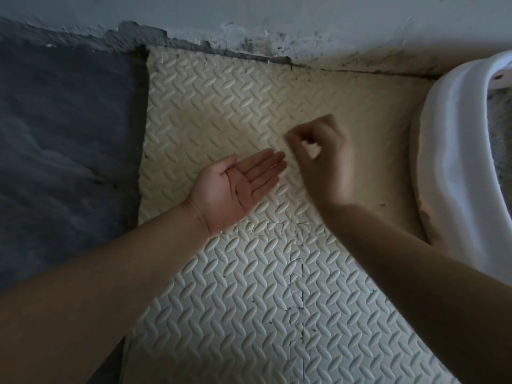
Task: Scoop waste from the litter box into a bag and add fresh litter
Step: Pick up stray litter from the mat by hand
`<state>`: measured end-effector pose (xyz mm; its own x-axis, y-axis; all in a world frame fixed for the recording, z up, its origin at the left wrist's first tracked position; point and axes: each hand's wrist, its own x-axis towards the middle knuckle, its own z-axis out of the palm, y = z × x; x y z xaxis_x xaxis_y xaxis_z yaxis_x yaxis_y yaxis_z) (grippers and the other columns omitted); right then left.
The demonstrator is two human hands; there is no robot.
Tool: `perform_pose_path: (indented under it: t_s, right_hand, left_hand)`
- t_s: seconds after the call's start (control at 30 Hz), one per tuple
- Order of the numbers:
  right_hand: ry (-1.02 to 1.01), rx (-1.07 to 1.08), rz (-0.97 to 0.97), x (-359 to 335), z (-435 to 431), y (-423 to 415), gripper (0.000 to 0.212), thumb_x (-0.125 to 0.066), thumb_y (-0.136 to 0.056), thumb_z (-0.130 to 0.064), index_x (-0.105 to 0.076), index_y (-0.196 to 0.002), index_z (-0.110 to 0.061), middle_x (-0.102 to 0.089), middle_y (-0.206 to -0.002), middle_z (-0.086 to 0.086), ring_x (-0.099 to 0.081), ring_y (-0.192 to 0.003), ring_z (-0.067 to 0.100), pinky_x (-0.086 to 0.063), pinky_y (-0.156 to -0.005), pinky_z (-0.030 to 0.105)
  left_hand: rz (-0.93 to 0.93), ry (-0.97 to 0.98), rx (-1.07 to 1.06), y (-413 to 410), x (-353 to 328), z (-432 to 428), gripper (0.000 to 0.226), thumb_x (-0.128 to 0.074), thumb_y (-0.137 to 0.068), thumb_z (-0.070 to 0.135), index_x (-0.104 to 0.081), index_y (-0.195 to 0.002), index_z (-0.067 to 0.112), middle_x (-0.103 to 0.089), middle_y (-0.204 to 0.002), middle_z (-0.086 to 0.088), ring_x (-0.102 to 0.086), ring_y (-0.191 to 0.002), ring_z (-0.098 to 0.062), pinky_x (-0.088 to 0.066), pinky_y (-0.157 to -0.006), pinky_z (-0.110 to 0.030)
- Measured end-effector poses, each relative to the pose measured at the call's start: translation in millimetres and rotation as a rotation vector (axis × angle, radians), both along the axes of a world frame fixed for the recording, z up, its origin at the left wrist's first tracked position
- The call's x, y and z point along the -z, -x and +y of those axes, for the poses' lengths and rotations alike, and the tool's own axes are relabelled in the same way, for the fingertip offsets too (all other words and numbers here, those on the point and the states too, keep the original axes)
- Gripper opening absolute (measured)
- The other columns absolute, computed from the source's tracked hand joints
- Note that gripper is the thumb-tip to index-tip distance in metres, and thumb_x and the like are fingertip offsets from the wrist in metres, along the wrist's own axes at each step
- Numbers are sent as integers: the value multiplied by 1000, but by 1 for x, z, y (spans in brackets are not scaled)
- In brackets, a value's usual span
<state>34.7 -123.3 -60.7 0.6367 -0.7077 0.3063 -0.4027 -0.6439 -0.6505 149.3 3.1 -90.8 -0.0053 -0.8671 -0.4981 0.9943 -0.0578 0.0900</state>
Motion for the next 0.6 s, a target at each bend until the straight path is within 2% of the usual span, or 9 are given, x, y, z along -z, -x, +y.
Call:
perform_pose_path:
  t_s: [0.07,0.13,0.23,0.33,0.43,0.5,0.6]
  right_hand:
    - [33,-189,-4,-6,31,-2,13,-66,-86,-29,-69,-89,-17,-58,-89,-2,-55,-82,14,-49,-73,36]
    - [68,-275,35,-2,52,1,14,-68,-82,-31,-71,-89,-19,-60,-90,-4,-55,-85,19,-47,-73,41]
    - [97,-253,56,2,61,4,16,-69,-82,-32,-74,-92,-20,-61,-93,-6,-54,-89,19,-42,-76,39]
    - [95,-224,28,-7,61,11,16,-67,-84,-33,-74,-92,-21,-60,-91,-6,-53,-88,17,-42,-76,39]
    - [14,-101,-50,-14,53,31,20,-61,-89,-31,-71,-95,-15,-61,-90,-2,-56,-84,17,-47,-76,41]
    - [-80,78,-85,-12,41,54,21,-58,-91,-28,-68,-101,-12,-60,-91,-2,-56,-84,12,-49,-77,39]
    - [-225,350,-49,-2,25,100,21,-61,-90,-25,-66,-110,-20,-57,-95,-6,-55,-86,6,-52,-81,32]
  left_hand:
    - [55,59,4,-1,4,-1,55,-28,-96,30,-61,-117,-8,-62,-120,-26,-62,-111,-36,-52,-93,-46]
    - [151,140,38,-1,3,-1,56,-26,-96,29,-51,-127,-10,-57,-125,-30,-59,-113,-40,-50,-94,-46]
    - [-16,32,71,2,5,-1,51,-31,-92,28,-56,-126,-2,-59,-128,-20,-65,-107,-29,-51,-93,-38]
    - [-22,9,15,6,0,-3,50,-32,-91,29,-65,-117,1,-62,-125,-16,-65,-107,-27,-54,-88,-38]
    - [-26,19,8,8,-6,-4,50,-31,-92,27,-68,-110,-1,-63,-124,-16,-63,-111,-28,-54,-88,-37]
    - [-49,20,20,12,-9,-4,52,-29,-94,27,-68,-109,-2,-64,-123,-16,-63,-112,-27,-52,-92,-37]
    - [-80,19,78,23,-11,1,55,-25,-96,29,-65,-115,-3,-60,-129,-15,-58,-120,-26,-49,-98,-37]
